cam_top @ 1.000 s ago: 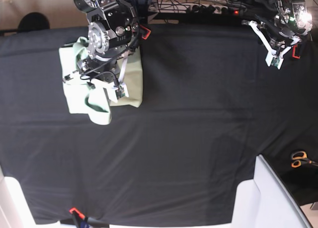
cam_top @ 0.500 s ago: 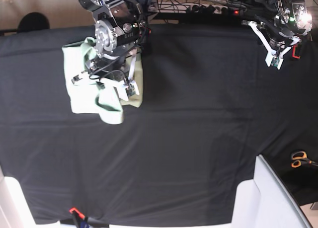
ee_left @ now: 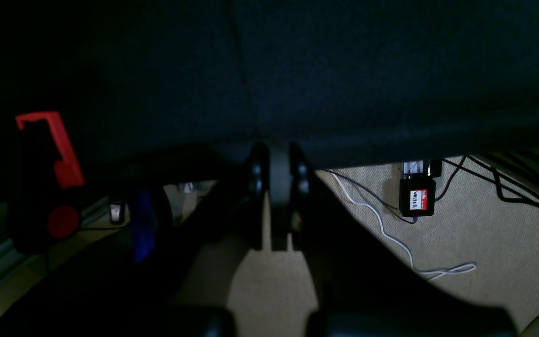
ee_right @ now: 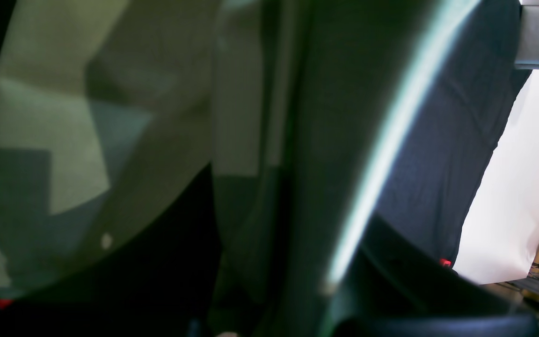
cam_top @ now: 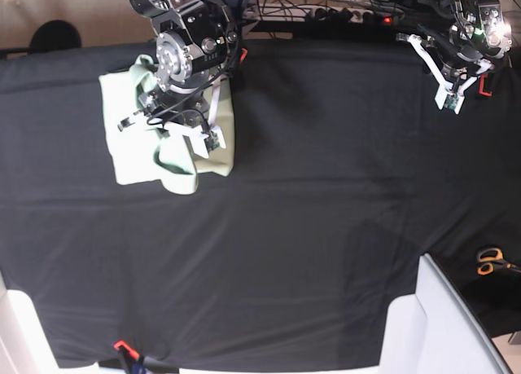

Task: Fold the T-shirt properly
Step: 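Lower the folded end, open the right gripper and withdraw it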

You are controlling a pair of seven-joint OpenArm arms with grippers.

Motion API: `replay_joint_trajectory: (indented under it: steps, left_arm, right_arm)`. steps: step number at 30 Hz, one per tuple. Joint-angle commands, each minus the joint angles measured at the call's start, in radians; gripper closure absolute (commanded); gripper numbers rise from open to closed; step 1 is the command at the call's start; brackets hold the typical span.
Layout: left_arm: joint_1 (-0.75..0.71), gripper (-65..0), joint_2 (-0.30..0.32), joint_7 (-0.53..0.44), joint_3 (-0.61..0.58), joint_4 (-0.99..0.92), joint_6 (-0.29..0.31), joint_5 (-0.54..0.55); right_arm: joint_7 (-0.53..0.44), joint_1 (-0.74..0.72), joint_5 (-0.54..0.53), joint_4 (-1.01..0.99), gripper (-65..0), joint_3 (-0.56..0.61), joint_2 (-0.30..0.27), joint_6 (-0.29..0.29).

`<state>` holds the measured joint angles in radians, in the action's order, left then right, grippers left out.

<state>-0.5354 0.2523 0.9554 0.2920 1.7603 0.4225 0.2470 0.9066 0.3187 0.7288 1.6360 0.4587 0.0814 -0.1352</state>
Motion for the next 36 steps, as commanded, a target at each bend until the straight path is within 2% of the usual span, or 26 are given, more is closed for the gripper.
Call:
replay_joint_trajectory:
  steps: [1,5,7,11,15,18,25,32,36]
  left_arm:
    - [-0.004,0.0,0.011,-0.009,0.006,0.013,-0.003,0.002]
    - [-0.004,0.0,0.011,-0.009,0.006,0.011,-0.003,0.002]
    - [-0.004,0.0,0.011,-0.009,0.006,0.011,-0.003,0.002]
    - [-0.002,0.0,0.011,-0.009,0.006,0.011,-0.003,0.002]
    - [-0.002,0.0,0.011,-0.009,0.006,0.011,-0.003,0.002]
    - [-0.001,0.0,0.011,-0.009,0.006,0.011,-0.003,0.002]
    - [0.001,0.0,0.011,-0.009,0.006,0.011,-0.003,0.002]
    - [0.002,0.0,0.011,-0.009,0.006,0.011,-0.003,0.002]
    - [0.002,0.0,0.011,-0.009,0.006,0.011,-0.003,0.002]
  right_arm:
    - [-0.019,-0.008,0.015,0.023,-0.1,0.001,0.011,-0.011]
    - [-0.019,-0.008,0.012,0.025,-0.4,0.002,0.013,-0.011]
    - [-0.020,-0.006,0.002,0.025,-2.6,0.002,0.016,-0.011]
    - [-0.019,-0.005,-0.091,0.065,-16.1,0.004,0.018,-0.011]
    - [-0.019,-0.003,-0.125,0.097,-29.3,0.007,0.019,-0.010]
    - [-0.019,-0.003,-0.142,0.116,-37.4,0.007,0.022,-0.007]
    - [0.032,-0.008,-0.298,0.185,-55.7,0.022,0.021,-0.005]
    - [0.052,-0.020,-0.421,0.224,-57.6,0.081,0.018,-0.005]
    - [0.049,-0.022,-0.427,0.292,-57.6,0.076,0.016,-0.005]
